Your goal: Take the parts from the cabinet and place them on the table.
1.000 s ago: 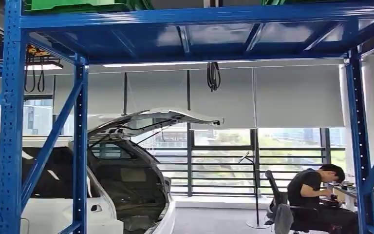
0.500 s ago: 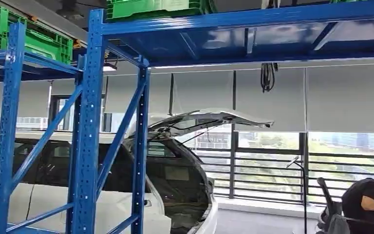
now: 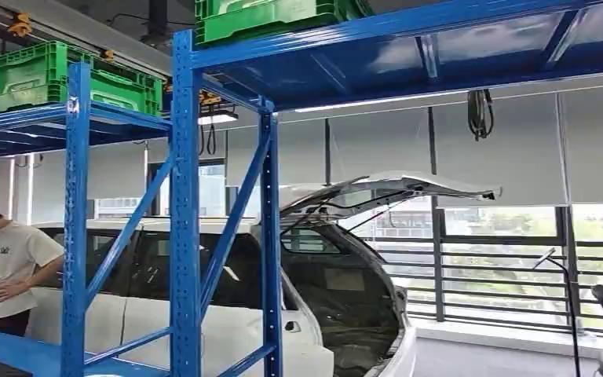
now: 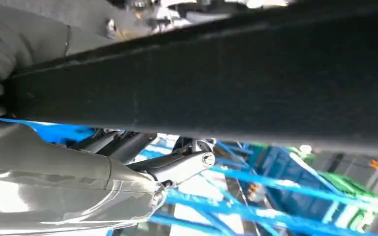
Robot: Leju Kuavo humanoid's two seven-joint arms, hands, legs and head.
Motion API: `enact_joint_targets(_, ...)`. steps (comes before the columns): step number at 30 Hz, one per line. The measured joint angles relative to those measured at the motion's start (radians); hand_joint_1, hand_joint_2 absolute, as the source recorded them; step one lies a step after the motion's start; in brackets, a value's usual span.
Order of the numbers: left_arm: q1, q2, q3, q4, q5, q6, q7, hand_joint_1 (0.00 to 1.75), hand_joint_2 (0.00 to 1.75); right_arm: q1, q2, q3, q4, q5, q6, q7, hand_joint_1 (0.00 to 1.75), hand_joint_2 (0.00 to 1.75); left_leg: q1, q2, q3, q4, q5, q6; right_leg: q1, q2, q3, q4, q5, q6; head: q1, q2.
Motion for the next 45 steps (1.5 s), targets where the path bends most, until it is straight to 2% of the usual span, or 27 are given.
enact_joint_targets(2, 0.001, 0.000, -0.002, 0.000, -0.003, 0.000, 0.000, 0.00, 0.00, 0.003, -0.001, 0.007, 0.006, 0.005, 0.000, 0.000, 1.75, 1.75, 0.005, 0.005, -0.005, 0.030, 0.008, -0.005, 0.000, -0.023, 0.000, 0.000, 0.000, 0.000, 0.000, 0.000)
enact_joint_targets(4, 0.004, 0.003, -0.006, 0.000, -0.003, 0.003, 0.000, 0.00, 0.00, 0.008, -0.001, 0.012, 0.006, 0.007, -0.002, 0.000, 1.75, 1.75, 0.008, 0.019, 0.073, -0.113, 0.084, -0.007, 0.000, -0.044, 0.004, 0.001, -0.002, 0.004, 0.000, 0.000)
enact_joint_targets(5, 0.003, 0.005, -0.007, 0.000, -0.003, 0.007, 0.000, 0.00, 0.00, 0.009, -0.002, 0.012, 0.006, 0.009, -0.004, 0.000, 1.75, 1.75, 0.008, 0.043, 0.125, -0.208, 0.126, -0.005, 0.000, -0.053, 0.007, 0.001, -0.005, 0.008, 0.000, 0.000)
enact_joint_targets(6, 0.000, 0.006, -0.007, 0.000, -0.003, 0.008, 0.000, 0.00, 0.00, 0.009, -0.002, 0.013, 0.006, 0.009, -0.006, 0.000, 1.75, 1.75, 0.000, 0.085, 0.154, -0.260, 0.126, -0.005, 0.006, -0.062, 0.008, 0.002, -0.008, 0.014, 0.000, 0.000)
enact_joint_targets(10, 0.000, 0.006, -0.012, 0.000, -0.016, 0.009, -0.002, 0.00, 0.00, 0.013, -0.007, 0.018, 0.006, 0.012, -0.008, 0.000, 1.75, 1.75, -0.009, 0.055, 0.141, -0.265, 0.127, 0.022, 0.010, -0.101, 0.010, 0.007, -0.009, 0.032, 0.000, 0.000)
enact_joint_targets(11, 0.001, 0.006, -0.015, 0.000, -0.020, 0.009, -0.002, 0.00, 0.00, 0.013, -0.008, 0.019, 0.005, 0.013, -0.008, 0.000, 1.75, 1.75, -0.002, 0.047, 0.144, -0.271, 0.133, 0.031, 0.006, -0.093, 0.010, 0.010, -0.021, 0.041, 0.000, 0.000)
enact_joint_targets(12, 0.000, 0.006, -0.018, 0.000, -0.021, 0.009, -0.002, 0.00, 0.00, 0.012, -0.011, 0.021, 0.004, 0.011, -0.008, -0.001, 1.75, 1.75, -0.001, 0.041, 0.141, -0.271, 0.135, 0.036, 0.003, -0.041, 0.001, 0.036, -0.046, 0.044, 0.000, 0.000)
enact_joint_targets(13, -0.004, 0.006, -0.022, 0.000, -0.024, 0.009, -0.003, 0.00, 0.00, 0.012, -0.014, 0.022, 0.003, 0.008, -0.008, -0.001, 1.75, 1.75, 0.000, 0.032, 0.138, -0.271, 0.137, 0.040, 0.002, -0.009, -0.025, 0.094, -0.084, 0.045, 0.000, 0.000)
enact_joint_targets(15, -0.010, 0.006, -0.026, 0.000, -0.027, 0.009, -0.006, 0.00, 0.00, 0.013, -0.021, 0.025, 0.004, 0.004, -0.006, -0.001, 1.75, 1.75, -0.003, 0.010, 0.133, -0.271, 0.141, 0.046, 0.002, 0.014, -0.100, 0.260, -0.159, 0.046, 0.000, 0.000)
enact_joint_targets(16, -0.010, 0.006, -0.027, 0.000, -0.026, 0.009, -0.010, 0.00, 0.00, 0.013, -0.024, 0.026, 0.005, -0.001, -0.003, -0.001, 1.75, 1.75, -0.005, -0.002, 0.133, -0.270, 0.141, 0.046, 0.003, 0.018, -0.131, 0.326, -0.173, 0.045, 0.000, 0.000)
enact_joint_targets(18, -0.010, 0.006, -0.028, 0.000, -0.026, 0.009, -0.015, 0.00, 0.00, 0.012, -0.024, 0.028, 0.006, -0.002, 0.000, -0.001, 1.75, 1.75, -0.008, -0.027, 0.135, -0.270, 0.142, 0.047, 0.005, 0.023, -0.116, 0.287, -0.121, 0.038, 0.000, 0.000)
enact_joint_targets(20, -0.010, 0.006, -0.028, 0.000, -0.023, 0.012, -0.016, 0.00, 0.00, 0.009, -0.024, 0.030, 0.006, 0.001, 0.000, -0.001, 1.75, 1.75, -0.011, -0.051, 0.140, -0.269, 0.142, 0.047, 0.007, 0.047, -0.038, 0.115, -0.022, 0.025, 0.000, 0.000)
enact_joint_targets(21, -0.011, 0.001, -0.029, 0.000, -0.023, 0.016, -0.016, 0.00, 0.00, 0.005, -0.024, 0.032, 0.006, 0.005, 0.000, -0.001, 1.75, 1.75, -0.007, -0.061, 0.138, -0.268, 0.143, 0.046, 0.007, 0.101, -0.010, 0.040, 0.004, 0.013, 0.000, 0.000)
enact_joint_targets(22, -0.017, -0.005, -0.029, 0.000, -0.023, 0.019, -0.013, 0.00, 0.00, 0.005, -0.024, 0.033, 0.007, 0.006, 0.001, -0.001, 1.75, 1.75, -0.013, -0.072, 0.128, -0.262, 0.146, 0.041, 0.001, 0.129, -0.009, 0.027, 0.005, 0.009, 0.000, 0.000)
enact_joint_targets(25, -0.013, -0.005, -0.029, 0.000, -0.021, 0.020, -0.006, 0.00, 0.00, -0.003, -0.024, 0.037, 0.011, 0.012, 0.002, -0.001, 1.75, 1.75, 0.001, -0.105, 0.111, -0.267, 0.158, 0.022, 0.009, 0.095, -0.007, 0.017, -0.001, 0.010, 0.000, 0.000)
enact_joint_targets(26, -0.010, -0.006, -0.029, 0.000, -0.021, 0.021, -0.005, 0.00, 0.00, -0.004, -0.023, 0.039, 0.011, 0.014, 0.002, -0.001, 1.75, 1.75, -0.004, -0.109, 0.108, -0.266, 0.157, 0.018, -0.001, 0.081, -0.003, 0.004, 0.004, 0.005, 0.000, 0.000)
enact_joint_targets(27, -0.009, -0.008, -0.030, 0.000, -0.020, 0.020, -0.002, 0.00, 0.00, -0.008, -0.023, 0.043, 0.013, 0.018, 0.002, -0.001, 1.75, 1.75, -0.009, -0.055, 0.101, -0.247, 0.136, 0.016, -0.003, 0.063, -0.002, 0.000, 0.008, 0.000, 0.000, 0.000)
enact_joint_targets(28, -0.012, -0.008, -0.030, 0.000, -0.019, 0.020, -0.001, 0.00, 0.00, -0.011, -0.022, 0.046, 0.014, 0.017, 0.002, -0.001, 1.75, 1.75, -0.007, -0.024, 0.077, -0.198, 0.102, 0.010, -0.003, 0.052, -0.002, 0.000, 0.008, -0.002, 0.000, 0.000)
enact_joint_targets(30, -0.018, -0.008, -0.029, 0.000, -0.010, 0.020, -0.001, 0.00, 0.00, -0.020, -0.022, 0.056, 0.026, 0.016, 0.006, 0.001, 1.75, 1.75, -0.001, -0.002, 0.004, -0.039, 0.028, -0.002, -0.002, 0.019, -0.003, 0.000, 0.007, -0.002, 0.000, 0.000)
enact_joint_targets(32, -0.016, -0.008, -0.029, 0.000, -0.001, 0.016, -0.004, 0.00, 0.00, -0.035, -0.012, 0.069, 0.041, 0.014, 0.008, 0.007, 1.75, 1.75, 0.008, 0.004, -0.031, 0.043, 0.014, -0.011, -0.002, -0.008, -0.004, 0.001, 0.007, -0.001, 0.000, 0.000)
enact_joint_targets(33, -0.012, -0.008, -0.028, 0.000, 0.002, 0.014, -0.003, 0.00, 0.00, -0.043, -0.006, 0.077, 0.047, 0.014, 0.009, 0.012, 1.75, 1.75, 0.011, 0.008, -0.011, 0.010, 0.039, -0.015, -0.003, -0.018, -0.003, 0.001, 0.006, 0.000, 0.000, 0.000)
enact_joint_targets(35, -0.010, -0.007, -0.027, 0.000, 0.005, 0.011, -0.003, 0.00, 0.00, -0.056, 0.002, 0.087, 0.056, 0.010, 0.009, 0.016, 1.75, 1.75, 0.015, 0.029, 0.078, -0.157, 0.121, -0.019, -0.005, -0.040, 0.001, 0.003, 0.001, 0.008, 0.000, 0.000)
enact_joint_targets(36, -0.011, -0.007, -0.027, 0.000, 0.005, 0.011, -0.003, 0.00, 0.00, -0.064, 0.006, 0.092, 0.061, 0.007, 0.008, 0.018, 1.75, 1.75, 0.015, 0.069, 0.128, -0.245, 0.152, -0.019, -0.003, -0.050, 0.005, 0.004, -0.003, 0.015, 0.000, 0.000)
enact_joint_targets(37, -0.015, -0.008, -0.027, 0.000, 0.005, 0.008, -0.003, 0.00, 0.00, -0.069, 0.008, 0.097, 0.063, 0.004, 0.008, 0.019, 1.75, 1.75, 0.004, 0.084, 0.137, -0.267, 0.138, -0.013, 0.005, -0.059, 0.003, 0.008, -0.007, 0.022, 0.000, 0.000)
enact_joint_targets(41, -0.006, -0.008, -0.027, 0.000, 0.004, 0.008, 0.002, 0.00, 0.00, -0.081, 0.013, 0.112, 0.075, -0.001, 0.005, 0.023, 1.75, 1.75, 0.001, 0.043, 0.125, -0.265, 0.145, 0.019, 0.001, -0.091, 0.011, 0.004, -0.009, 0.042, 0.000, 0.000)
enact_joint_targets(43, -0.005, -0.007, -0.027, 0.000, 0.000, 0.007, 0.008, 0.00, 0.00, -0.085, 0.015, 0.119, 0.084, -0.006, 0.000, 0.022, 1.75, 1.75, 0.007, 0.031, 0.123, -0.268, 0.150, 0.032, -0.006, -0.012, -0.010, 0.055, -0.058, 0.048, 0.000, 0.000)
enact_joint_targets(45, -0.009, -0.007, -0.027, 0.000, -0.001, 0.007, 0.007, 0.00, 0.00, -0.085, 0.014, 0.124, 0.094, -0.006, 0.000, 0.021, 1.75, 1.75, 0.005, 0.012, 0.121, -0.267, 0.151, 0.039, -0.005, 0.015, -0.081, 0.215, -0.139, 0.048, 0.000, 0.000)
